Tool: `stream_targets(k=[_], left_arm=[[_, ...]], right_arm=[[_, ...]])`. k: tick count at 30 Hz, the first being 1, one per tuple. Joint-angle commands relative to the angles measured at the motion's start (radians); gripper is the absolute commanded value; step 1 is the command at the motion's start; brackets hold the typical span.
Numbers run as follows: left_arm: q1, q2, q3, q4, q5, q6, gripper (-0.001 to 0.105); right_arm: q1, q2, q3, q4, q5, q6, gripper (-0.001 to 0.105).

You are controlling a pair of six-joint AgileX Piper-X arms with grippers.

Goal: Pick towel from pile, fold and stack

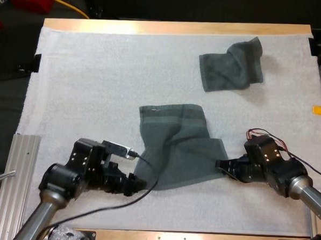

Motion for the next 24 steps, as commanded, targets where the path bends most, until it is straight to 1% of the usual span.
stream_targets(k=[1,9,16,21,23,24], left_arm=[[-0.004,0.082,-0.002,-0.026,0.005,-0.006,0.069],[-0.004,0.289,-0.002,-0.078,0.005,0.000,0.069],[-0.004,0.371,-0.002,-0.149,0.002,-0.001,0.069],[-0.004,0.414,-0.002,-0.153,0.002,-0.001,0.069],[-0.004,0.450,-0.002,-0.157,0.024,-0.001,0.069],[-0.004,0.475,-0.002,-0.164,0.064,0.001,0.069]], right_arm=[[0.000,-0.008,0.000,0.008,0.002,-0.010,0.000],[0.000,-0.008,0.000,0.008,0.002,-0.005,0.000],[0.000,-0.008,0.000,0.008,0.002,-0.005,0.000],[0.000,-0.008,0.000,0.008,0.002,-0.005,0.000],[0.000,-0.008,0.000,0.008,0.002,-0.005,0.000],[0.000,-0.008,0.000,0.008,0.002,-0.005,0.000]])
